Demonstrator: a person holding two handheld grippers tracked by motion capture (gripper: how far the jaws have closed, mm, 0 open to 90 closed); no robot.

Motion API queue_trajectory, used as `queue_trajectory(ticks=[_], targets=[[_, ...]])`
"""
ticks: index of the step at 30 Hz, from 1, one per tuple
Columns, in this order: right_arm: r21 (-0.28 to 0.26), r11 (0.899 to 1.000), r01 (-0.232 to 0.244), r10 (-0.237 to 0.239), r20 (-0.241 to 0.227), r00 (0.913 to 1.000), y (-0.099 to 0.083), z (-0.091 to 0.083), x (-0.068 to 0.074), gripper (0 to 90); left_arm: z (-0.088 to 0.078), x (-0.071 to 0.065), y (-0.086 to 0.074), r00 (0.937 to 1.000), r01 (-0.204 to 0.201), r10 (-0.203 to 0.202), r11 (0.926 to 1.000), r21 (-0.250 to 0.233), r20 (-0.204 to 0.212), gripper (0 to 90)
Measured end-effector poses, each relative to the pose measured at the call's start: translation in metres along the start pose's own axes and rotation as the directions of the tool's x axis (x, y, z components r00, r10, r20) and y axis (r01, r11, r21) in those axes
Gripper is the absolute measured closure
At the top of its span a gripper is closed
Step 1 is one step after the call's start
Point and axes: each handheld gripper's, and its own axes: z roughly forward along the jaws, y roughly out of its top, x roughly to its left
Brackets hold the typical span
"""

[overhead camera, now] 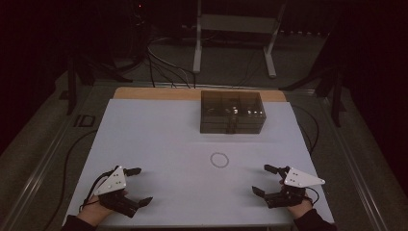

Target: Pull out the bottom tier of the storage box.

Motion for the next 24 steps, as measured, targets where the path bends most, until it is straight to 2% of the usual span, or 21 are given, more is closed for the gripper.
queue_trajectory(ticks=[13,20,24], targets=[[0.016,1.000,0.021,-0.021,-0.019,0.9996,0.001,0.006,-0.001,10.3,-0.001,-0.002,-0.002,0.9998,0.018,-0.018,0.9997,0.019,-0.006,0.1],[0.035,0.998,0.051,-0.050,-0.027,0.9984,0.005,0.011,0.000,10.3,-0.006,-0.005,-0.006,0.9995,0.023,-0.023,0.9995,0.019,-0.022,0.1],[0.038,0.998,0.058,-0.056,-0.047,0.9973,0.007,0.017,0.000,10.3,-0.010,-0.006,-0.007,0.9987,0.034,-0.034,0.9994,0.009,-0.037,0.2]])
